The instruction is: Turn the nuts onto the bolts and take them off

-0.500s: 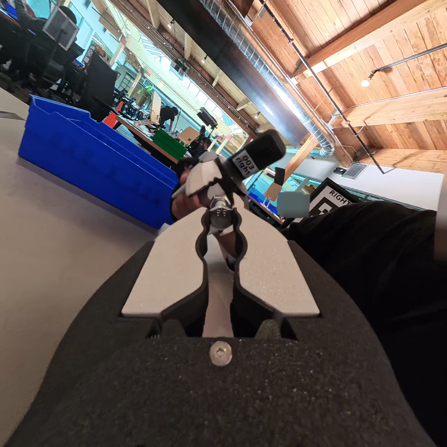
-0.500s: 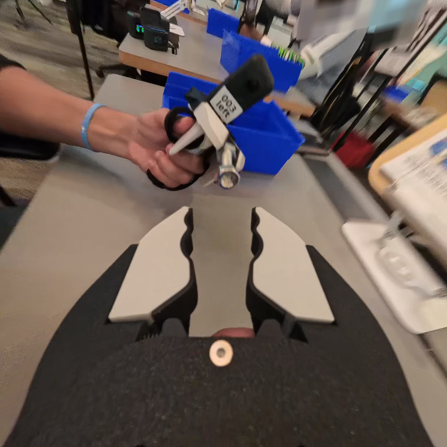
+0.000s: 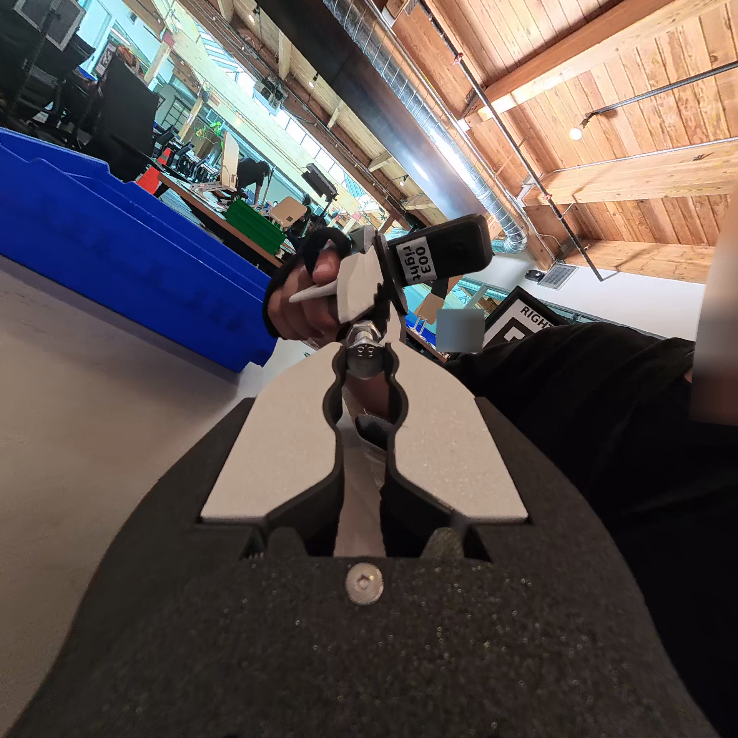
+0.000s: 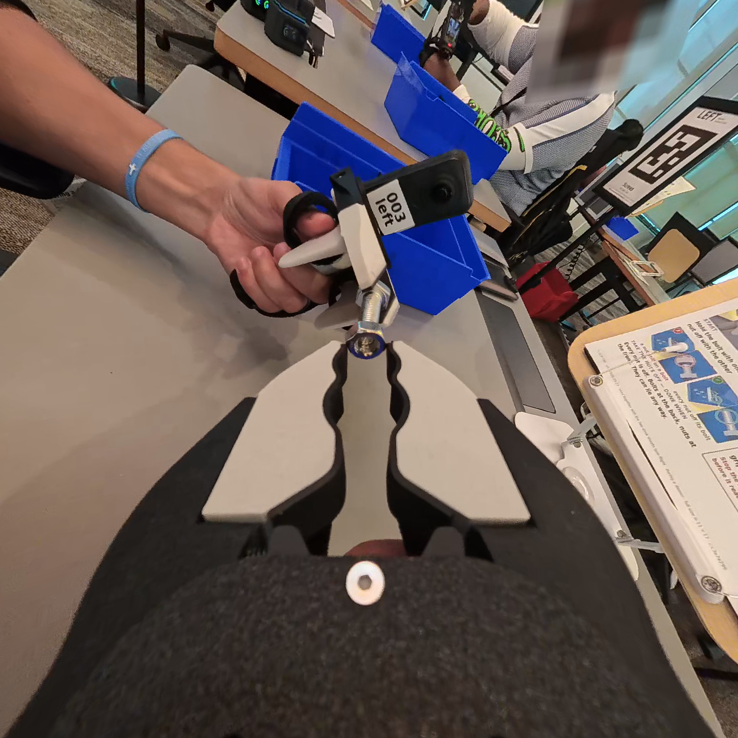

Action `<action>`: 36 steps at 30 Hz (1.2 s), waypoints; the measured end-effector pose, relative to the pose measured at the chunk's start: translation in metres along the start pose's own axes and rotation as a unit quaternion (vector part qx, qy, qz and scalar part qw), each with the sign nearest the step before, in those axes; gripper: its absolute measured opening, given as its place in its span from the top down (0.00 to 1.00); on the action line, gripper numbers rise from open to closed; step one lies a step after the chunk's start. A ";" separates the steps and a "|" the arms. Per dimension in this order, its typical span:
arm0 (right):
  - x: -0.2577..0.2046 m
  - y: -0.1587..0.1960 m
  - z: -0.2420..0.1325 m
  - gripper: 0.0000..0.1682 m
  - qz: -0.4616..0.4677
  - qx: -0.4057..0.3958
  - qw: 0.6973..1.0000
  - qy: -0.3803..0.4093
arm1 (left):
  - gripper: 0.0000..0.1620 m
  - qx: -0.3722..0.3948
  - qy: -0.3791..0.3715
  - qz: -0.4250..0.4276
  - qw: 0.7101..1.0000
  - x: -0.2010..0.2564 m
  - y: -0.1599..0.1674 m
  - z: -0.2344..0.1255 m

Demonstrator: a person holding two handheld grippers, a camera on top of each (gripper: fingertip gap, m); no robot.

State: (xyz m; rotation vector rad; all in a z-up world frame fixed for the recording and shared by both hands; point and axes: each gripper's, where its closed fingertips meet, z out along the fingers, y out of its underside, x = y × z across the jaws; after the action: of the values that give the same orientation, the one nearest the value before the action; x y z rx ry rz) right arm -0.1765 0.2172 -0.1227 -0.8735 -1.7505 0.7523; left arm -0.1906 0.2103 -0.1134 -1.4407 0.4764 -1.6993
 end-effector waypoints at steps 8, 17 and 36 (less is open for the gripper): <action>-0.001 0.004 0.000 0.89 -0.067 -0.012 0.997 0.036 | 0.90 0.000 -0.005 -0.012 1.000 -0.003 0.001 0.001; 0.005 0.014 0.004 0.90 -0.007 -0.020 0.997 0.069 | 0.89 0.039 -0.018 -0.032 0.999 -0.013 -0.004 -0.001; -0.004 0.017 0.000 0.81 0.131 0.030 0.990 0.029 | 0.90 0.033 -0.028 0.016 0.999 -0.007 -0.008 -0.003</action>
State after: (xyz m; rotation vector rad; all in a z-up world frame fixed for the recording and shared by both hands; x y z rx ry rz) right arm -0.1722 0.2231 -0.1386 -1.0876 -1.5723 0.9363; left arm -0.1961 0.2201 -0.1122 -1.4218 0.4065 -1.6297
